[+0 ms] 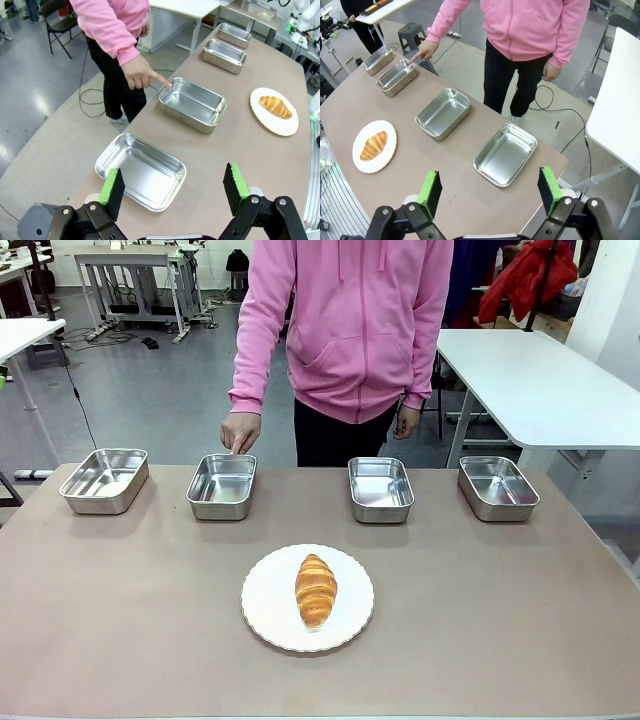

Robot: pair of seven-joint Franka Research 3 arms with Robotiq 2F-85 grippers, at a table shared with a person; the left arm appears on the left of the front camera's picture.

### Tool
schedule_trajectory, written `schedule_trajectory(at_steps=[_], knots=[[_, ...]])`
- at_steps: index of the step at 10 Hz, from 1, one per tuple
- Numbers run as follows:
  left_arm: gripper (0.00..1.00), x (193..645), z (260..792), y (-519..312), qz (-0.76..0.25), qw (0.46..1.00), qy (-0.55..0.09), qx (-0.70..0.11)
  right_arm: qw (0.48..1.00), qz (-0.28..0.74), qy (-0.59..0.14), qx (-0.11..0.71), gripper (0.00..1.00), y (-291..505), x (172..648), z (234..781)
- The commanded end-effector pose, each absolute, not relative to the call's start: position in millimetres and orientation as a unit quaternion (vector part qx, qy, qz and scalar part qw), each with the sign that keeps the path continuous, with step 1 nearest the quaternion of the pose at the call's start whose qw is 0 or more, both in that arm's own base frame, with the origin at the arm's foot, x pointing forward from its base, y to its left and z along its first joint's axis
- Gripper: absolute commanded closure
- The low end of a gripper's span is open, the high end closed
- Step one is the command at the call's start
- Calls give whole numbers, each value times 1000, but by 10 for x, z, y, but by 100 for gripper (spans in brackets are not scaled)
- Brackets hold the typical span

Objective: Place the bread in the container.
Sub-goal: Place the Butter Roll into the Airtight Container indicated by the human.

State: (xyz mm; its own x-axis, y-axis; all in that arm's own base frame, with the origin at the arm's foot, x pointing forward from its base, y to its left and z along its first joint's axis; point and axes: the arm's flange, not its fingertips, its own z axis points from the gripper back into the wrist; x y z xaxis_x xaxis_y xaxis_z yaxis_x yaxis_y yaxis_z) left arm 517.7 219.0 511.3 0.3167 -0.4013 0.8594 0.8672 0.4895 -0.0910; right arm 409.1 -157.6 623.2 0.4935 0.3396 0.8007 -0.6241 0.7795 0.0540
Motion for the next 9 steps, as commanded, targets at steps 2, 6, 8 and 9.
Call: schedule_trajectory(at_steps=[2,6,8,9], knots=[[0,5159,5121,2181,-424,756,-411,-282,839,291,-425,174,0,-1576,4112,6243],[0,5356,5677,1207,-431,777,-364,-280,839,291,-425,174,0,-1576,4112,6243],[0,5436,5873,338,-442,799,-317,-258,839,291,-425,174,0,-1576,4112,6243],[0,5409,5919,-151,-435,812,-295,-253,839,291,-425,174,0,-1576,4112,6243]])
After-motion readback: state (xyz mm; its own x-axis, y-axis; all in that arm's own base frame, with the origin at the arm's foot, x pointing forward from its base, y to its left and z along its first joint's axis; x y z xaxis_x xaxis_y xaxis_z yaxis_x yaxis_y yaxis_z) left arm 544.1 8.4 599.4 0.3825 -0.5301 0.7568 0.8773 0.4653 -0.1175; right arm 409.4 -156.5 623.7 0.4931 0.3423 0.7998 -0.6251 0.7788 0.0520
